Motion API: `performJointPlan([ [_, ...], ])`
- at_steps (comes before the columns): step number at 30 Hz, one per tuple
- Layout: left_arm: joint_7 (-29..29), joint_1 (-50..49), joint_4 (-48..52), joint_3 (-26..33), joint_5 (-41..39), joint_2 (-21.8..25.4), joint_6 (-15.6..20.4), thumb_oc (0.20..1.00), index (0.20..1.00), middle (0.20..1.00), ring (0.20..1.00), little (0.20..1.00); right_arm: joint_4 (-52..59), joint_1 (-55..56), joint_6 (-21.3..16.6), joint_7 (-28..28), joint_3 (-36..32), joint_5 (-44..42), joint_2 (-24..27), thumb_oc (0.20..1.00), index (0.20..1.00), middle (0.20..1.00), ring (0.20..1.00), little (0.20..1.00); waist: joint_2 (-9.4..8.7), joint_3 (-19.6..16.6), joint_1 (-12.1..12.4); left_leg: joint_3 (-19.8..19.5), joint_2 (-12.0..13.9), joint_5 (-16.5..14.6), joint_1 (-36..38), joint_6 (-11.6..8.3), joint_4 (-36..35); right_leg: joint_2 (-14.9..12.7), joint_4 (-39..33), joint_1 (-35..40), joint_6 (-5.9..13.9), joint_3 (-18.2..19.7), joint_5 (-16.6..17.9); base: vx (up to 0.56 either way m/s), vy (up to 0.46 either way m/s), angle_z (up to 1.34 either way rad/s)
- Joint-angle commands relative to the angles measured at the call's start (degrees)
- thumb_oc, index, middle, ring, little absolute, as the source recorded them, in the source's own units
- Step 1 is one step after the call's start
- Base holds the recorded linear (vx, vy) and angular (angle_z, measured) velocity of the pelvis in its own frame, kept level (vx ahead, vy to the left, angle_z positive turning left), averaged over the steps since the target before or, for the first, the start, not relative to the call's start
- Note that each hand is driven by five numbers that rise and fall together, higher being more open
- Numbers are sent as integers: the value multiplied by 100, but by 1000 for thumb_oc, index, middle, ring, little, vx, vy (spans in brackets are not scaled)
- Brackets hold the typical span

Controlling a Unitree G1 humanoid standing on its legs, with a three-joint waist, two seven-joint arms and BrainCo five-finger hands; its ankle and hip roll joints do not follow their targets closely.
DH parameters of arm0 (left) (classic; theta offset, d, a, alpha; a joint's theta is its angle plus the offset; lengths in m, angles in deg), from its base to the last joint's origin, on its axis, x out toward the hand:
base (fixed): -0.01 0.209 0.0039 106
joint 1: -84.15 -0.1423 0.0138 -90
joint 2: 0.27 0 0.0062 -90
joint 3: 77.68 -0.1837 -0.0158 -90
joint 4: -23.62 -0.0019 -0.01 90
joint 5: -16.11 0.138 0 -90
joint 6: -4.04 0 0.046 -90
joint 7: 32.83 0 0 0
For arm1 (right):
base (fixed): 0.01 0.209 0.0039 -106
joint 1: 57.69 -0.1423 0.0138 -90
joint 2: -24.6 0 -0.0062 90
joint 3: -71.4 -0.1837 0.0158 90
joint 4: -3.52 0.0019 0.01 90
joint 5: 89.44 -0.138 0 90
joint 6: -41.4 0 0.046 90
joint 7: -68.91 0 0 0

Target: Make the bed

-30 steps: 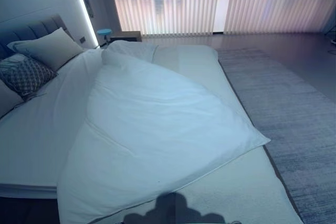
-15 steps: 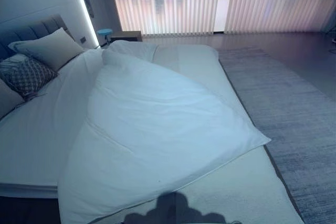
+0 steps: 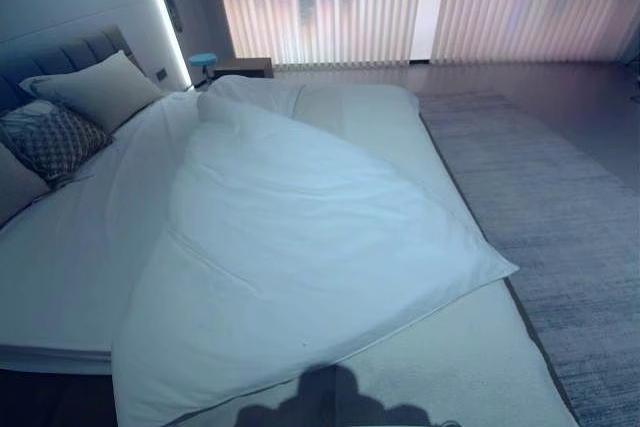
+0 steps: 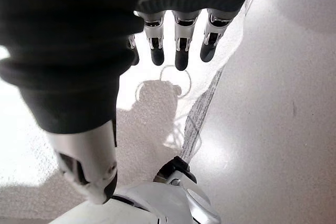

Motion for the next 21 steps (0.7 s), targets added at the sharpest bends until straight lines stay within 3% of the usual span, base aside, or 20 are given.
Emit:
performJointPlan([
  [1,105,325,-198,34,39,-37,62,1000,1000,1000,1000,1000,-137,-242,-58,-67,313,154,15,1000,1000,1000,1000,1000,-325,49,17,-14,-186,-114,-37,-142,-15,-529,37,241,635,50,250,15,-11,3],
  [21,108,292,-284,222,-235,-87,12,1000,1000,1000,1000,1000,-155,-217,-17,-95,178,25,28,1000,1000,1000,1000,1000,-304,112,22,-20,-185,-124,-93,-153,-15,-541,37,193,653,-24,233,4,-1,1],
])
